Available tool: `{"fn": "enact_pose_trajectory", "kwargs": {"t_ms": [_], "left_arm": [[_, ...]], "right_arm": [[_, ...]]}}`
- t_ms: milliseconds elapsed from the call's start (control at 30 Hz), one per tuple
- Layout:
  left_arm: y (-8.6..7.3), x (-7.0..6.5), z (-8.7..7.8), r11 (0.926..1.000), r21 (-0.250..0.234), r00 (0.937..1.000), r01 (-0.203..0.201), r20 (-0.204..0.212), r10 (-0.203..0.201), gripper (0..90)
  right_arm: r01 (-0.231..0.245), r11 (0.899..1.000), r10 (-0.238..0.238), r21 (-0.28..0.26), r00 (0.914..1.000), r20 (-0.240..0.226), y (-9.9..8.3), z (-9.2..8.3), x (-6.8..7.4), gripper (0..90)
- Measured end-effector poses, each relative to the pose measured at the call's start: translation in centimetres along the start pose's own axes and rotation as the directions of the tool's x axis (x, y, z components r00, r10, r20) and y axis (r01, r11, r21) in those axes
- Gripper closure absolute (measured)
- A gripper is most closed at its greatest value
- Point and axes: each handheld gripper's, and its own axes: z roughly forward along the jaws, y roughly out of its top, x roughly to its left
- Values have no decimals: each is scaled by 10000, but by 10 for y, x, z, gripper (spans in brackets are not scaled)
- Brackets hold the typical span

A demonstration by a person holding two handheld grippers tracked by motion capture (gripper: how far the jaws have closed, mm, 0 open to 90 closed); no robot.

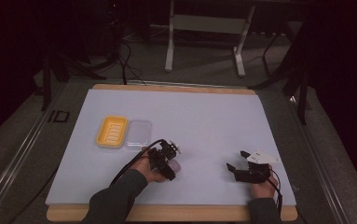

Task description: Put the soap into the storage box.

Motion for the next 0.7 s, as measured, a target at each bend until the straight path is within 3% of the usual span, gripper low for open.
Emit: {"fn": "enact_pose_trajectory", "kwargs": {"t_ms": [700], "left_arm": [[2,2,5,9991,422,9999,-19,137,13,320]], "right_arm": [[-7,10000,8,-23,10000,23,0,0,0,202]]}}
